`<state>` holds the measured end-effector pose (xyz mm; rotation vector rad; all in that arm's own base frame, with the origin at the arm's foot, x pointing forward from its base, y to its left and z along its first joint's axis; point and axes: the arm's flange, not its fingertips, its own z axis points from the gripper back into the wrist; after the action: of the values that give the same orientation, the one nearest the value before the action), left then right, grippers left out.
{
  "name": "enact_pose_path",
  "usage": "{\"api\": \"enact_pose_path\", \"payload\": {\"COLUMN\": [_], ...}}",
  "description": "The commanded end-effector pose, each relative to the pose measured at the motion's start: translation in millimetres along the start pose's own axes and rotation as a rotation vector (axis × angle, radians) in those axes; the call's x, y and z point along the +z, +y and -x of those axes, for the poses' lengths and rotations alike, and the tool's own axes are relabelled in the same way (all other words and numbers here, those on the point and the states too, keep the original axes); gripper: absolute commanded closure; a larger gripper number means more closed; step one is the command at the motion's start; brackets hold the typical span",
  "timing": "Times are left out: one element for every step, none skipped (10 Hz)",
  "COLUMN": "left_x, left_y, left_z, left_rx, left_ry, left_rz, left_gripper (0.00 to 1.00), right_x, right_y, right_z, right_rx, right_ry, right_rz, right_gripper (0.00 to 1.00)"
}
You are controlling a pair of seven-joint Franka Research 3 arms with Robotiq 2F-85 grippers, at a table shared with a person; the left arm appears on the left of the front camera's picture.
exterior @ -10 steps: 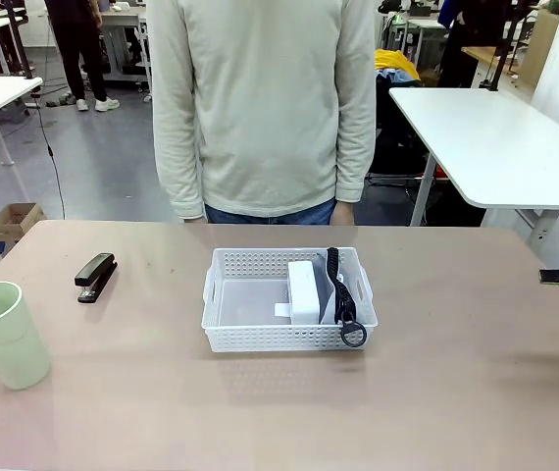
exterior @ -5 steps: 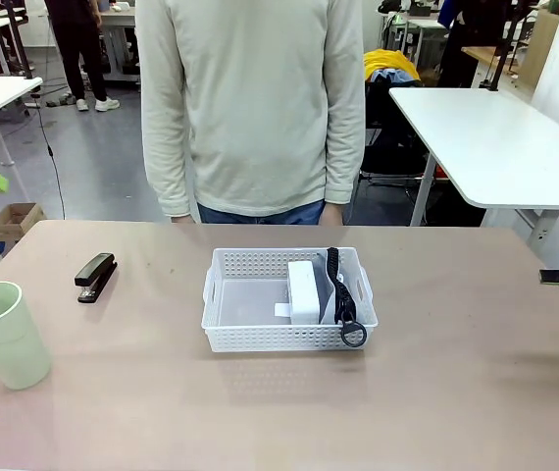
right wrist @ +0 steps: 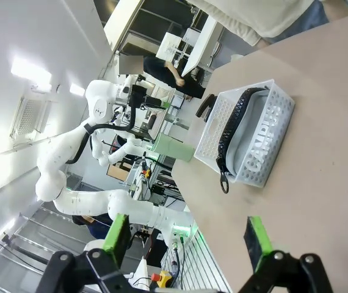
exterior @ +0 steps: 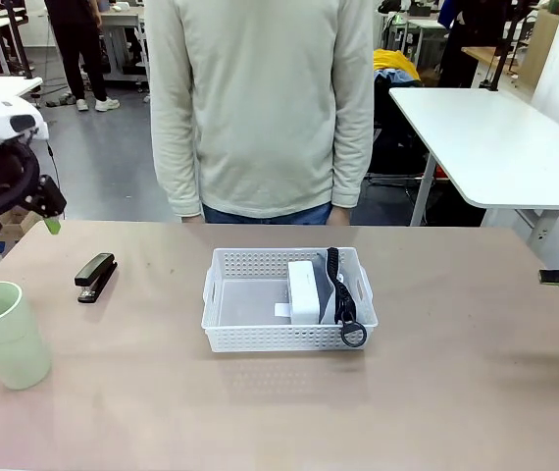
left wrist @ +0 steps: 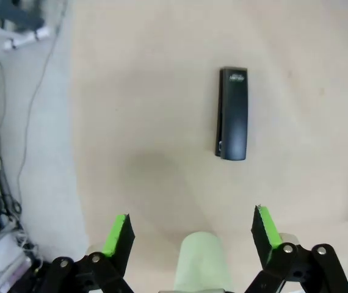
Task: Efficiently arrange items inside the basket to fit them all.
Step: Pick up the Stapler and place it inside the Organizing basket.
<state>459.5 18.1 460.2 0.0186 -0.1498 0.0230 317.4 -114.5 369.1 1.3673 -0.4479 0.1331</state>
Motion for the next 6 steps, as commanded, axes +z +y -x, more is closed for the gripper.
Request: {"api": "enact_pose_path", "payload": {"left_x": [-6.3, -11.6, -14.6, -19.7, -26.8, -33.9], "left_y": [4.0, 1.8, -0.8, -4.6, -9.1, -14.4], "left_z": [-6.3, -4.7, -5.3, -6.4, -7.3, -9.4], "left_rx": [0.014, -0.013, -0.030, -0.048, -0.062, -0.074], "left_ry": [0.058, 0.070, 0.075, 0.084, 0.111, 0.123], "left_rz": [0.035, 0.092, 0.131, 0.162, 0.168, 0.168], "left_gripper": [0.00, 0.00, 0.00, 0.00, 0.00, 0.00], "right_x": [2.2, 2.2, 2.2, 2.2, 2.2, 2.2], "right_y": [1.5, 1.5, 1.5, 1.5, 1.5, 1.5], "right_z": [4.7, 4.7, 4.7, 4.7, 4.7, 4.7], "right_rx": [0.019, 0.019, 0.019, 0.019, 0.019, 0.019], "right_ry": [0.013, 0.013, 0.013, 0.013, 0.013, 0.013], "right_rz": [-0.006, -0.006, -0.006, -0.006, -0.006, -0.006], "right_gripper": [0.00, 0.00, 0.00, 0.00, 0.00, 0.00]}}
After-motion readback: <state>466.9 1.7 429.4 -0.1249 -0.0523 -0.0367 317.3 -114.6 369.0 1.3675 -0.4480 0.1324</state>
